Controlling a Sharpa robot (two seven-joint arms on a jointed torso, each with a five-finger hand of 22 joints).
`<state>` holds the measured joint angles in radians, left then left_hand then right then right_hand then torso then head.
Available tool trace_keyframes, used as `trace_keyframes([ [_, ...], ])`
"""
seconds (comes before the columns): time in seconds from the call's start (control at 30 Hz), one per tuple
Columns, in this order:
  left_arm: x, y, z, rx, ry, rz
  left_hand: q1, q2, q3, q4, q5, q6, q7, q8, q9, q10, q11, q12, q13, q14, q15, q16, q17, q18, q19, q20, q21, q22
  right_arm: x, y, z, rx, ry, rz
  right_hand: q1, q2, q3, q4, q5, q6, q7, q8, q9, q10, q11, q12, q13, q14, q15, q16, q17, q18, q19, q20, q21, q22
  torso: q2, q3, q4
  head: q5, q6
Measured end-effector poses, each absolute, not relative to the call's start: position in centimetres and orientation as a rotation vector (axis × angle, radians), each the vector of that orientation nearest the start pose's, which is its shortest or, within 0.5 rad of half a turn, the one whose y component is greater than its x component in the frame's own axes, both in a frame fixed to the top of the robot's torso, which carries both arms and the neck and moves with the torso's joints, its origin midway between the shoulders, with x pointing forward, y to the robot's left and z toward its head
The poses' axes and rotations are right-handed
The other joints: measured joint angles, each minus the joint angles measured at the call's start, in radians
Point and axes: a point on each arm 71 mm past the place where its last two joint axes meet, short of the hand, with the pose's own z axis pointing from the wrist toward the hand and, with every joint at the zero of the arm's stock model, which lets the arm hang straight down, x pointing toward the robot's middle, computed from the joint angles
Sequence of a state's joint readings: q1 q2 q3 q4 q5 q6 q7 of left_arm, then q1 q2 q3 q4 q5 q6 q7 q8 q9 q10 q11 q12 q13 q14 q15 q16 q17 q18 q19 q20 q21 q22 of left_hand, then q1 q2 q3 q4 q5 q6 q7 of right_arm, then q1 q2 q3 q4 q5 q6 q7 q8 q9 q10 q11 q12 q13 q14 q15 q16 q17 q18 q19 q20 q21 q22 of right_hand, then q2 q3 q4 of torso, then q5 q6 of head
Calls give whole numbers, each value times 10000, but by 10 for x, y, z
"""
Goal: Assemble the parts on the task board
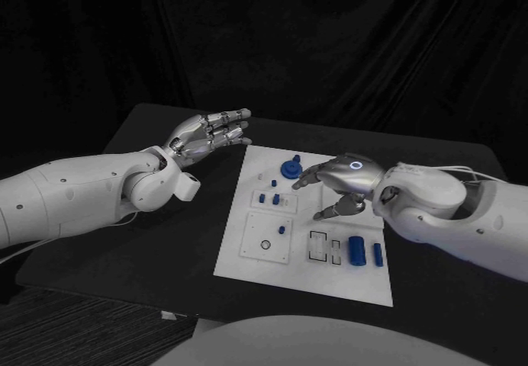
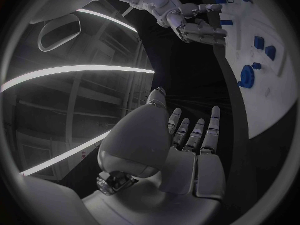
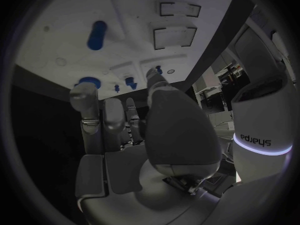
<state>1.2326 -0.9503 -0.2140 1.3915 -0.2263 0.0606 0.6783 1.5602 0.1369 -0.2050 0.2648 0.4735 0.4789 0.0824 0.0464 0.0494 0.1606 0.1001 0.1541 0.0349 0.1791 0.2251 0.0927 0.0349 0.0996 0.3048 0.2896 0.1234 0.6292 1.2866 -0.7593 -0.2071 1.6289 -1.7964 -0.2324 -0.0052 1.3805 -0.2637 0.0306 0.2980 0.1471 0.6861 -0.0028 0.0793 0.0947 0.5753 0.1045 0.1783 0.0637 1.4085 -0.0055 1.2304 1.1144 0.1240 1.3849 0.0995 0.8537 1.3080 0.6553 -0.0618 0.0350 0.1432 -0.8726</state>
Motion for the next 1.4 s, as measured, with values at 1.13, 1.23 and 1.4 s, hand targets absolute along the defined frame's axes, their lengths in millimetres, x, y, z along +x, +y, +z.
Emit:
trace_keyframes([
  [1.13, 475, 283, -214, -7324, 15080, -17061, 220, 98, 114, -58, 282, 201, 200, 0, 18, 2, -71, 0, 7, 0, 0, 79, -2, -1, 71, -1, -1, -87, 458, -205, -226, -4571, 19085, 5670, 962, 1822, 445, -858, 1882, 1378, 481, 313, 208, 2801, -174, 977, 143, 550, -159, 126, -123, -153, 656, -229, 1181, -4, 9, 8, -11, -167, 0],
  [1.23, 474, 283, -214, -7330, 15095, -17082, 248, 118, 139, -83, 299, 214, 214, 0, 18, 1, -71, 0, 7, 0, 0, 117, -2, -1, 71, 0, -1, -97, 457, -202, -233, -4607, 19149, 5836, 1002, 1782, 537, -950, 2193, 1429, 532, 313, 222, 2928, -157, 1016, 143, 513, -196, 14, -219, -151, 632, -252, 1100, -4, 9, 7, -5, -179, 0],
  [1.4, 474, 283, -215, -7341, 15117, -17107, 265, 135, 166, -111, 349, 251, 250, 0, 19, 2, -71, 38, 8, 0, 0, 117, -3, -1, 74, 3, -1, -113, 456, -197, -236, -4670, 19073, 6097, 1027, 1757, 610, -967, 2284, 1489, 592, 312, 236, 3100, -172, 1056, 166, 513, -196, -3, -281, -151, 583, -227, 1044, -5, 9, 8, 4, -186, 0],
])
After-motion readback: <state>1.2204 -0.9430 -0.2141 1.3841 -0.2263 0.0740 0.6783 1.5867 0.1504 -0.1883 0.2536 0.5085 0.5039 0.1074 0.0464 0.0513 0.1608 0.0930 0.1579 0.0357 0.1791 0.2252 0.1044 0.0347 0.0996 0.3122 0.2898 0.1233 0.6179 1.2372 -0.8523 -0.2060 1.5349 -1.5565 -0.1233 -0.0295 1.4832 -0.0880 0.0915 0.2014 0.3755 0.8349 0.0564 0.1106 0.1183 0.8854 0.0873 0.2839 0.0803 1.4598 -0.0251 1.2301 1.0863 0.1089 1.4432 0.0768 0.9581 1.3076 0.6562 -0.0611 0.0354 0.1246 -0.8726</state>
